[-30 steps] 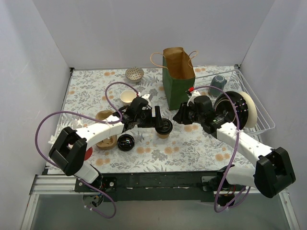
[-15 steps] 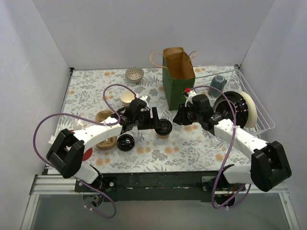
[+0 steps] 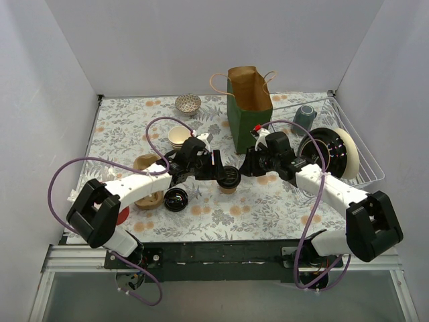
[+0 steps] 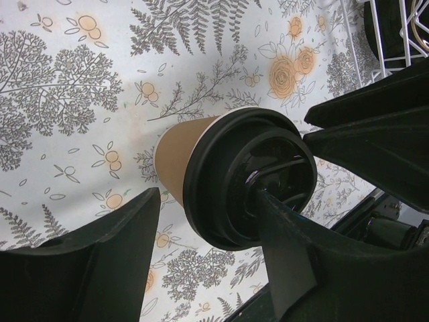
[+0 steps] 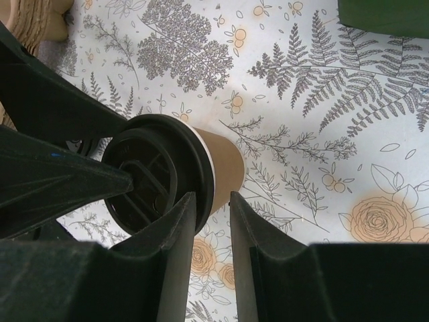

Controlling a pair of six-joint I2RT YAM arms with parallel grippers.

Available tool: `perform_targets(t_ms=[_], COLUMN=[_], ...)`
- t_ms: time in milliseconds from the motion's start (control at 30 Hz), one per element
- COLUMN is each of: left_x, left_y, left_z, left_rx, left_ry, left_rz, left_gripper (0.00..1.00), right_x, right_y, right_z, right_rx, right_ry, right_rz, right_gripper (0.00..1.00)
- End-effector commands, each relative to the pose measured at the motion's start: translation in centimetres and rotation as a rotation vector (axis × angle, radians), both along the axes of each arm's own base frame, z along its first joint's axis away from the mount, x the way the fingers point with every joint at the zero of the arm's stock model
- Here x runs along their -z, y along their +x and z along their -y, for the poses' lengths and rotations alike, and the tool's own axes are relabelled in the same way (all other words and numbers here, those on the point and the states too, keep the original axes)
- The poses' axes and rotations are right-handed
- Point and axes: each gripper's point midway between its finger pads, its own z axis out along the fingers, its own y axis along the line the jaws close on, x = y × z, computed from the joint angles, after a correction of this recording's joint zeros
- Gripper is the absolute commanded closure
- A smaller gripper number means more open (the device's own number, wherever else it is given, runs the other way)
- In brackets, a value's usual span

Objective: Pack the takeout coffee

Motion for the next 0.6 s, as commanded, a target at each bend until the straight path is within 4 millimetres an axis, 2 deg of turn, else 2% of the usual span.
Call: perform_targets(t_ms=[0, 100, 133, 200, 300, 333, 567], left_x=[0.9, 1.5, 1.8, 2.3, 3.3, 3.5, 5.4], left_y=[-0.6, -0.7, -0.6, -0.6, -0.9, -1.0, -1.5], left_z=[0.3, 0.2, 0.2, 0.0, 0.0, 0.0, -0.6], left_rx=[0.067, 0.072, 0.062, 0.05, 0.04, 0.04, 0.021], left_ry=[0.027, 0.04, 0.043, 0.047, 0.052, 0.051, 0.078], left_rz=[0.0, -0.015, -0.022, -0.035, -0.063, -0.071, -0.114], left_gripper=[0.44, 0.49, 0.53, 0.55, 0.56, 0.56, 0.6], right_x=[-0.5, 0.1, 0.7, 1.6, 3.7, 5.1, 9.5], right_y=[0.4, 0.3, 0.3, 0.0, -1.1, -2.0, -4.1], right_z=[-1.0, -0.7, -0.4, 0.1, 0.7, 1.3, 3.6], right_rx=[-0.045, -0.036, -0.025, -0.009, 0.014, 0.024, 0.083], right_ry=[0.037, 0.018, 0.002, -0.021, -0.025, -0.041, -0.119], right_rz=[0.023, 0.011, 0.0, -0.015, -0.061, -0.09, -0.165], right_gripper=[0.66, 0.67, 0.69, 0.71, 0.75, 0.76, 0.79])
